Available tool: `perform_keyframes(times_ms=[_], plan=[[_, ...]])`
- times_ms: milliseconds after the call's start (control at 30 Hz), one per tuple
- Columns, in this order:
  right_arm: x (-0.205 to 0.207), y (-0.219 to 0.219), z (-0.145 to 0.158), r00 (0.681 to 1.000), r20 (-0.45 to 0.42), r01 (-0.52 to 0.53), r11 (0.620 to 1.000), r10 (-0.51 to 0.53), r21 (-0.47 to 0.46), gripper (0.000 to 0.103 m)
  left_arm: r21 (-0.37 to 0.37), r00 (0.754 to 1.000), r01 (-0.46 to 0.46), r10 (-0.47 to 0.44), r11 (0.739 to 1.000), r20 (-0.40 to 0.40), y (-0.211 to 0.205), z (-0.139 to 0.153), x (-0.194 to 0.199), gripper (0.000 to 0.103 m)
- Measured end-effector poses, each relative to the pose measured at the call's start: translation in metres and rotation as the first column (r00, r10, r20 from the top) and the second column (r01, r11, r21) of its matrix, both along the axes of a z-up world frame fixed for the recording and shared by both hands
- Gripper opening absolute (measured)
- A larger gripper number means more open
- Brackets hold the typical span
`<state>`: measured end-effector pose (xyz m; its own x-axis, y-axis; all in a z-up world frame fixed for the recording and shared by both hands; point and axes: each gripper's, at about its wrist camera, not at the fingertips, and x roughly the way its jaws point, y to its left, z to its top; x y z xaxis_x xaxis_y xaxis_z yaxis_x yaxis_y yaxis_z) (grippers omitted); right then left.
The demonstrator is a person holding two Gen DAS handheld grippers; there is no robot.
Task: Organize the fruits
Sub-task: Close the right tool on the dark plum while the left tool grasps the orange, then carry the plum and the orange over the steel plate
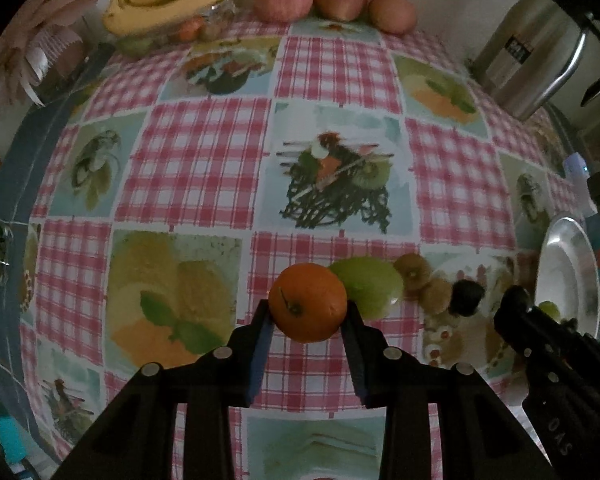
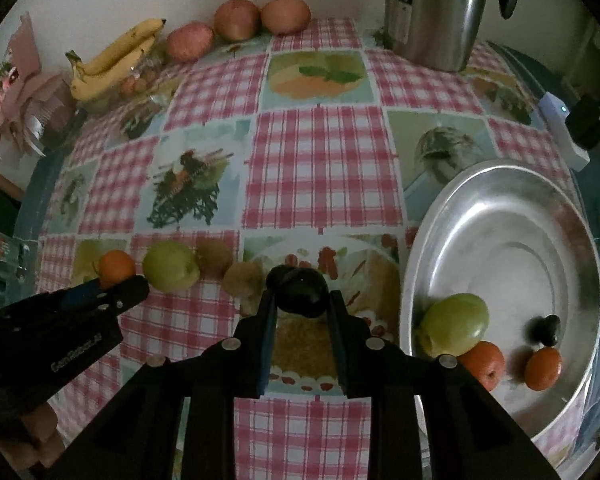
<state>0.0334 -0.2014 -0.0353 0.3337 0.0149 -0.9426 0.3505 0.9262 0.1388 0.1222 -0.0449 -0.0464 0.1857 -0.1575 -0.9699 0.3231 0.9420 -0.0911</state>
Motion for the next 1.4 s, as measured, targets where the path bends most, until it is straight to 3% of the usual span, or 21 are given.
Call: perform_keyframes(times_ms=[333, 767, 1067, 1400], plan=[[-0.006, -0.004, 0.025, 0.999, 0.049, 0.017, 1.0, -0.017, 0.001, 0.026, -0.06, 0.999, -0.015, 0.018, 0.998, 0.046, 0.002, 0.034, -0.009, 0.037], [-0.014, -0.016, 0.031, 0.997, 0.054, 0.063, 0.998, -0.063, -0.004, 0.027, -0.095, 0.998, 0.02, -0.014, 0.995, 0.062, -0.023, 0.042, -0.023, 0.037], [-0.029, -0.05, 0.023, 0.988, 0.024, 0.153, 0.988, -0.153, 0.009, 0.027, -0.103, 0.996, 0.073, -0.067, 0.992, 0.056, -0.052, 0.041, -0.038, 0.037], [-0.06, -0.102, 0.022, 0.956, 0.022, 0.292, 0.956, -0.292, 0.011, 0.027, -0.109, 0.989, 0.14, -0.135, 0.984, 0.056, -0.089, 0.042, -0.06, 0.037]])
